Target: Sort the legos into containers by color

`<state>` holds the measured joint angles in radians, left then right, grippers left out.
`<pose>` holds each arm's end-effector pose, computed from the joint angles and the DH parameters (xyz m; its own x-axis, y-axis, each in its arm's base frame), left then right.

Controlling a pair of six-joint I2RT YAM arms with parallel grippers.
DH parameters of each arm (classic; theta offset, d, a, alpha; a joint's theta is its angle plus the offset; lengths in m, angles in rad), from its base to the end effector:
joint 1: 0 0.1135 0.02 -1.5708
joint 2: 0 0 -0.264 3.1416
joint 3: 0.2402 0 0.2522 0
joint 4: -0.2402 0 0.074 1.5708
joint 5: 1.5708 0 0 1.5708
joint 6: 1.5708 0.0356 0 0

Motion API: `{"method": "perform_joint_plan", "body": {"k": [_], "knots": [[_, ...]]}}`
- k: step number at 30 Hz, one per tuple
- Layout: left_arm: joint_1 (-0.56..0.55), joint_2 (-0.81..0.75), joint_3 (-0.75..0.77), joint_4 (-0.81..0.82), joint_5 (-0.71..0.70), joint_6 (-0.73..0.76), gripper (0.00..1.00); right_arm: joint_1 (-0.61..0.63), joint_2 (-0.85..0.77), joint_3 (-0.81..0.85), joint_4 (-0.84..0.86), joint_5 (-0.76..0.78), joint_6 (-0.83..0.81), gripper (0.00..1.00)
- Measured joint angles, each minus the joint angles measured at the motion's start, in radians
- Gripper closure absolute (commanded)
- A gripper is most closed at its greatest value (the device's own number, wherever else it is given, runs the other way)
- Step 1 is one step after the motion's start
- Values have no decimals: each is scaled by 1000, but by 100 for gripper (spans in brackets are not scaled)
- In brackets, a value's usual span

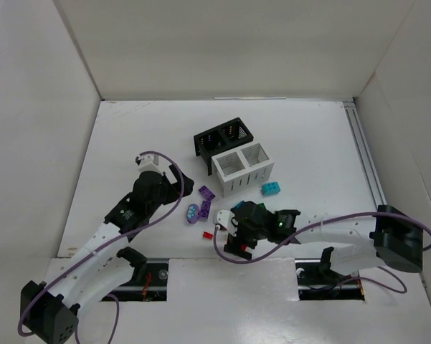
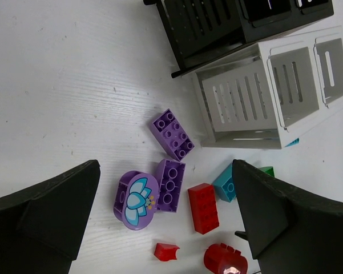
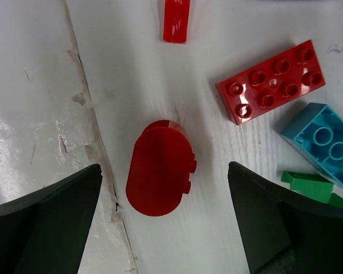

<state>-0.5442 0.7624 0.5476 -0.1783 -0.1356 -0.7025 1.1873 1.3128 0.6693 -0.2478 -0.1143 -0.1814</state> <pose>0.1583 -0.0902 0.2604 -0.5125 -0.4381 -0.7385 0.0982 0.8245 -0.5573 0.0910 0.2365 0.1847 -0.1152 -0.7646 -0.6341 -0.9851 0.1701 -0.0261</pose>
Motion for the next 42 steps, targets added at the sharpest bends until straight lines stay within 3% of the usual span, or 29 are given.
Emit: {"method": "perform_joint_plan", "body": {"k": [3,5,6,9,10,16,24,29,35,37,42], "knots": [[0,-1,-3,-3,0,-6,0,20,30,-12,13,33,33,4],[0,-4,-5,-5,0,-10,0,37,48,-14,15,62,56,11],[0,-8,-8,-6,0,-13,0,45,56,-14,17,79,66,23],[0,-20,-16,-6,0,-16,0,66,72,-13,12,131,92,44],[0,-24,-17,-10,0,-17,0,71,74,-10,6,150,100,56],[0,-52,-18,-14,9,-20,0,84,37,55,-82,248,104,63],[-13,-55,-30,-8,45,-21,0,49,-100,293,-152,441,-31,63],[-17,-46,-39,-5,61,-21,0,-113,-82,434,-111,446,-146,62],[-59,-18,-43,2,71,-26,0,-300,76,518,-66,351,-238,57],[-81,-9,-43,3,71,-31,0,-328,129,521,-60,318,-261,52],[-194,40,-39,1,15,-58,0,-344,204,523,-61,267,-296,18]]}}
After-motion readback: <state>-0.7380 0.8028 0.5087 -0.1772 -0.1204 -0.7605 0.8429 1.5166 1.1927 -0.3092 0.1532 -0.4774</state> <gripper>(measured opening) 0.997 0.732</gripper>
